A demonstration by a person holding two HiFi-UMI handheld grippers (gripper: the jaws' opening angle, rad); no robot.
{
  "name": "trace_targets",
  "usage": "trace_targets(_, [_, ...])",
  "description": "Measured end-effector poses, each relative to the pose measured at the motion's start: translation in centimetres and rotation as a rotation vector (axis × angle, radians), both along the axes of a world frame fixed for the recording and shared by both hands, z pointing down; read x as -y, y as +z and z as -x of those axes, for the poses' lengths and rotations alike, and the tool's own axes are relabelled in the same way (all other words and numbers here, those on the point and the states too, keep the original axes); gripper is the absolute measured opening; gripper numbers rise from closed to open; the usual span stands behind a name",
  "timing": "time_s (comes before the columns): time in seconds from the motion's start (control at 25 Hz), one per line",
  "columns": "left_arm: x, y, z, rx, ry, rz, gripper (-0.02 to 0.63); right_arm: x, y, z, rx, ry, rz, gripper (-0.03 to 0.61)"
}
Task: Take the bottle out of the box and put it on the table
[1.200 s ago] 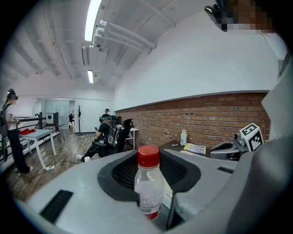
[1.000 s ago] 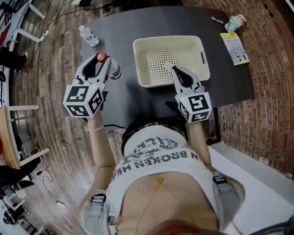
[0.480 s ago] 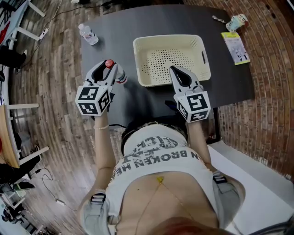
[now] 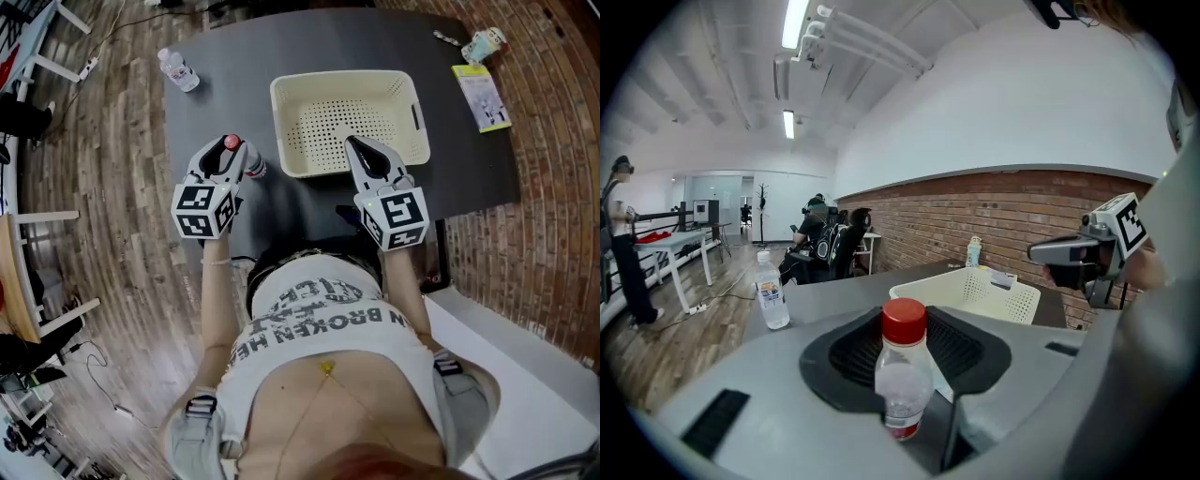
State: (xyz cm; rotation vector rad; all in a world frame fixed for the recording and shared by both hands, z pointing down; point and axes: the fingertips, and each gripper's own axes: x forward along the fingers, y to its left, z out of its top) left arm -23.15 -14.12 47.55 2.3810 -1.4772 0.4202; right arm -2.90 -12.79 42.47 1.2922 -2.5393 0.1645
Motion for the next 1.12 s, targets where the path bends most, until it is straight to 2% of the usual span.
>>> trace_targets(0.16, [-0.4,1.0,-0.3,0.011,0.008,0.012,0.149,0.0,0.2,0.1,-0.002,-0.002,0.005,0.009])
trace_targets(0.4, [-1.0,1.2,-0.7,0.003,0.015,-0.026,0.149,0.1,0.4,0.4,-0.002,-0.007,0.009,0.009])
trace_targets(0.64, [-1.7,1.3,-0.7,-0.070,0.002,-0.053,0.149,0.0,0.6,0.6,-0.005,-0.013,0.016,0.009])
trace_targets(1.12, [-1.8,1.5,-0.6,-0.017,-0.007,-0.073,0.149,0.4,0.2,-0.5,-0.001,0.001,0.001,0.009])
